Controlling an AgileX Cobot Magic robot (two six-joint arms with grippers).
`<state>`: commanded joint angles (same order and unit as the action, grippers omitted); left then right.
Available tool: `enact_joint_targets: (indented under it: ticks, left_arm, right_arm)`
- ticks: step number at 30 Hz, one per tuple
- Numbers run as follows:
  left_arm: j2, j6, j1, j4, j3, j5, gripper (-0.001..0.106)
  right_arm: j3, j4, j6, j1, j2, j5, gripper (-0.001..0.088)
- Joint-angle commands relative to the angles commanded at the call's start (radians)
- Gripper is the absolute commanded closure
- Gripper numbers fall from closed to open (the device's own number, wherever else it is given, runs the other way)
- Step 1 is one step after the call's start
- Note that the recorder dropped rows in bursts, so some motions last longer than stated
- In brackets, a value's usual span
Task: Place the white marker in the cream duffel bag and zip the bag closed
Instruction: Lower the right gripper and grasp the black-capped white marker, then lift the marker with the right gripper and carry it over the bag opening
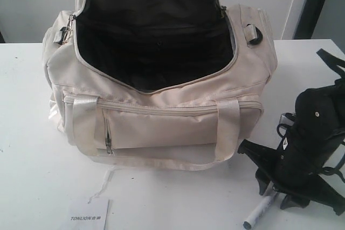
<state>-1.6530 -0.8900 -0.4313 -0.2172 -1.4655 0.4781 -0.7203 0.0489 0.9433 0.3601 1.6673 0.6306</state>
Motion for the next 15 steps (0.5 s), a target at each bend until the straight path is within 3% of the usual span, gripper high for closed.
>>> enact_joint_targets:
  ticks: [5,7,8,15]
  left_arm:
    - [0.0,0.0,0.0,0.0,0.0,0.0,0.105]
    - [0.0,0.0,0.0,0.0,0.0,0.0,0.105]
    - [0.0,0.0,0.0,0.0,0.0,0.0,0.105]
    - [0.0,0.0,0.0,0.0,0.0,0.0,0.105]
  right_arm:
    - [0.0,0.0,0.0,0.0,0.02,-0.031,0.0498]
    - [0.0,0.004,-0.036,0.0,0.02,-0.031,0.0676]
    - [0.0,0.019,-0.091,0.0,0.015,-0.031,0.0868]
    - [0.0,-0.019,-0.187,0.0,-0.088,-0.08,0.0868]
